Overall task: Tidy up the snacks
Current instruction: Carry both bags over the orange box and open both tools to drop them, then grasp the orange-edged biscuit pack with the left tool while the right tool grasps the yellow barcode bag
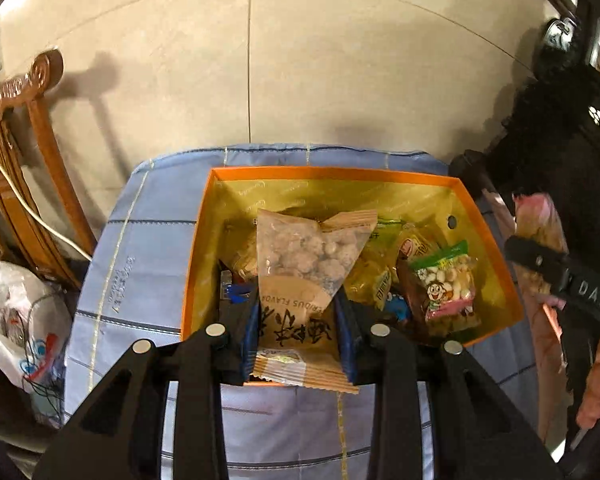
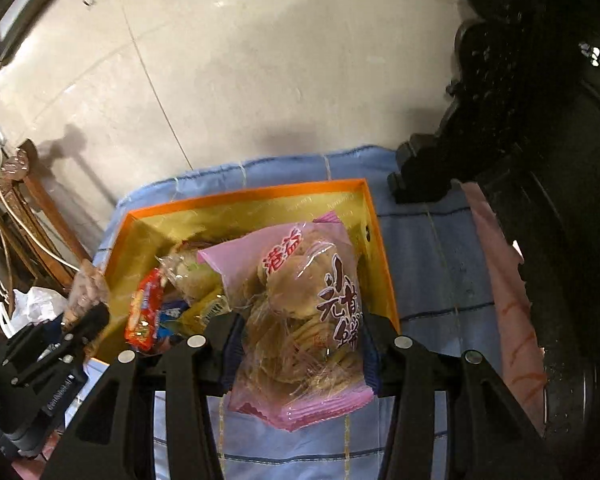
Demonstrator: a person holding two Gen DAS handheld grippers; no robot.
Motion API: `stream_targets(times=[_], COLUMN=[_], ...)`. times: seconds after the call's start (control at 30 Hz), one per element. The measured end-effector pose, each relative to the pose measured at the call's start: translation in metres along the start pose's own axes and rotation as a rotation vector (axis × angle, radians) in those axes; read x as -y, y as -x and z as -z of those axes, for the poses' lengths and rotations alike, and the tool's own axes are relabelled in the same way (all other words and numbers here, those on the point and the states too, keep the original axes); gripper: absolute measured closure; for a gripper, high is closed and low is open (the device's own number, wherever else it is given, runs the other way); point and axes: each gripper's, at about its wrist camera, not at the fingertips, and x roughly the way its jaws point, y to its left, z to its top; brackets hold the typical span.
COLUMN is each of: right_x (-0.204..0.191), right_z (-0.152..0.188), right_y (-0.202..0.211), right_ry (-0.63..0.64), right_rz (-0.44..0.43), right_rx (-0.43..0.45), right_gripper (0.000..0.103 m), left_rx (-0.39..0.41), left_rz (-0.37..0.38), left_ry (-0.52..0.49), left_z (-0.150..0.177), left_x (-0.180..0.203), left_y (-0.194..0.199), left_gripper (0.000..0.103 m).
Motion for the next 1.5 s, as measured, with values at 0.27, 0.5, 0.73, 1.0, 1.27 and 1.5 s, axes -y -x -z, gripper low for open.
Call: stream_targets(times=[0.27, 0.5, 0.73, 1.0, 1.27, 1.5], right_x=[0.0, -0.005, -0.013, -0.006, 0.011, 0.031], right_z=[-0.006, -0.007, -0.01, -0.004, 0.112, 0.252], right_y=[-0.004, -0.011, -0.015, 0.003, 0.049, 0.056], right_ry=[-0.006, 0.01, 0.038, 0.017, 0.139, 0.22], right_rz=[0.023, 0.02, 0.087, 0.11, -0.001, -0.072], right_rx=[0.004, -0.002, 0.013, 0.024, -0.013, -0.192], right_gripper=[0.055, 0.054, 0.004, 0.004, 0.004, 0.004], left_rx=[-0.034, -0.028, 0.063, 0.051, 0.073, 0.056], left_rz=[0.02, 0.006, -0.071, -0.043, 0.021, 0.367], left_ry=[0.036, 0.038, 0.015, 0.015, -0.423, -0.936], left_z=[-0.006, -0.012, -0.023, -0.019, 0.1, 0.218], left_x=[-0.008, -0.007, -0.01, -0.013, 0.024, 0.062], left_y=[-0.011, -0.013, -0.002, 0.009, 0.039, 0.064], left_gripper=[0.072, 0.072, 0.004, 0.004, 0.004, 0.004])
